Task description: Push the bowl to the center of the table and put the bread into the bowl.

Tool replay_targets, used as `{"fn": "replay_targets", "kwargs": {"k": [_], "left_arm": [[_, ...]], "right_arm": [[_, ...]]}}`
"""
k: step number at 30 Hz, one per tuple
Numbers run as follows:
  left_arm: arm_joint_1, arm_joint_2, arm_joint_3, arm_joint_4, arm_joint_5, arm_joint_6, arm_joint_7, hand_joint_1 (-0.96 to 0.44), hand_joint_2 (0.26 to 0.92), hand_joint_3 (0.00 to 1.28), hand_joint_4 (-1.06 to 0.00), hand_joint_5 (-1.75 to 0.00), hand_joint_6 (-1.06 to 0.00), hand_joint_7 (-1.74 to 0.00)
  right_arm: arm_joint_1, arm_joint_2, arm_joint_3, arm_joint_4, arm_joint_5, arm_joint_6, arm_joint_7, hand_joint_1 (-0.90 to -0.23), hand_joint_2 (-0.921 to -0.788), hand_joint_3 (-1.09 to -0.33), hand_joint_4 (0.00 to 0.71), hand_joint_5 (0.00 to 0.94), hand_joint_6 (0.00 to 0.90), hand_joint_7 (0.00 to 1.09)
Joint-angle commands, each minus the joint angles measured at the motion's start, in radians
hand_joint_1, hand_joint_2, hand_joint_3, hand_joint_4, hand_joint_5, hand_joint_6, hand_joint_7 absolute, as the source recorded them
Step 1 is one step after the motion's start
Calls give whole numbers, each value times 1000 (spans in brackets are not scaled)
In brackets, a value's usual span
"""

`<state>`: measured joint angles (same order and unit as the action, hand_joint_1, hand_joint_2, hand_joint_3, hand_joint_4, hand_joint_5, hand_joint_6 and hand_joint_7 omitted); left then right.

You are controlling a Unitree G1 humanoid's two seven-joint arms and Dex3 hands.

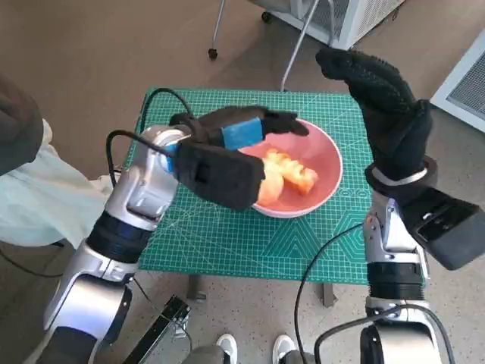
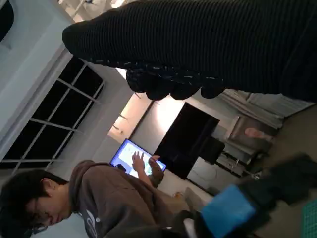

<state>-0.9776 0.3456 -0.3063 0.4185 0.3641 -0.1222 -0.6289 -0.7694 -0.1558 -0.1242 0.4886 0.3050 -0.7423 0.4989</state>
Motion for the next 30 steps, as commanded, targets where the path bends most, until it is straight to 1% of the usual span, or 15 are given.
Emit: {"fn": "replay_targets", "kwargs": {"k": [1,2,4,5,7,9,15,16,18,21,25,30], "left_arm": [[31,0,60,1,-51,-64,77,-229,878,48,-457,-266,-342,-803],[35,-1,73,4,-62,-78,93,-241,884,41,-445,-329,-345,-822],[47,-8,107,18,-98,-116,125,-274,900,22,-401,-527,-352,-874],[56,-13,130,27,-121,-144,148,-285,905,17,-387,-590,-355,-889],[67,-21,166,43,-160,-187,184,-299,913,16,-378,-648,-350,-893],[79,-33,198,56,-197,-226,215,-313,916,22,-374,-653,-349,-857],[152,-82,286,40,-278,-335,333,-360,920,71,-377,-427,-337,-679],[162,-89,294,34,-287,-345,347,-369,921,82,-380,-372,-326,-645],[191,-115,315,7,-311,-363,383,-371,921,95,-373,-316,-305,-609],[224,-146,330,-37,-334,-368,424,-364,921,116,-354,-263,-272,-577],[258,-170,343,-94,-371,-352,440,-333,921,137,-327,-221,-229,-596],[282,-178,351,-132,-413,-343,426,-315,921,152,-311,-205,-204,-618]], "right_arm": [[4,0,-4,17,-18,-4,-13,-698,-921,-736,248,53,-1,742],[4,0,-4,18,-19,-5,-15,-698,-921,-736,248,53,-1,742],[4,2,-4,17,-21,-7,-20,-698,-921,-736,248,54,-1,742],[3,3,-4,18,-23,-8,-24,-698,-921,-736,248,54,-1,742],[1,4,-4,22,-25,-10,-30,-698,-921,-736,247,54,-1,742],[0,6,-5,24,-27,-11,-36,-698,-921,-735,248,54,-1,743],[1,15,-6,14,-43,-6,-69,-693,-921,-736,248,54,-1,755],[1,16,-6,14,-45,-5,-74,-692,-921,-738,248,54,-1,767],[0,20,-5,10,-53,-1,-90,-692,-921,-740,249,55,-1,782],[3,26,-1,0,-66,2,-114,-693,-921,-742,251,56,-1,794],[5,32,5,-7,-86,4,-142,-686,-921,-744,255,57,-1,792],[1,33,8,-3,-111,-1,-164,-679,-921,-750,252,55,-1,788]]}}
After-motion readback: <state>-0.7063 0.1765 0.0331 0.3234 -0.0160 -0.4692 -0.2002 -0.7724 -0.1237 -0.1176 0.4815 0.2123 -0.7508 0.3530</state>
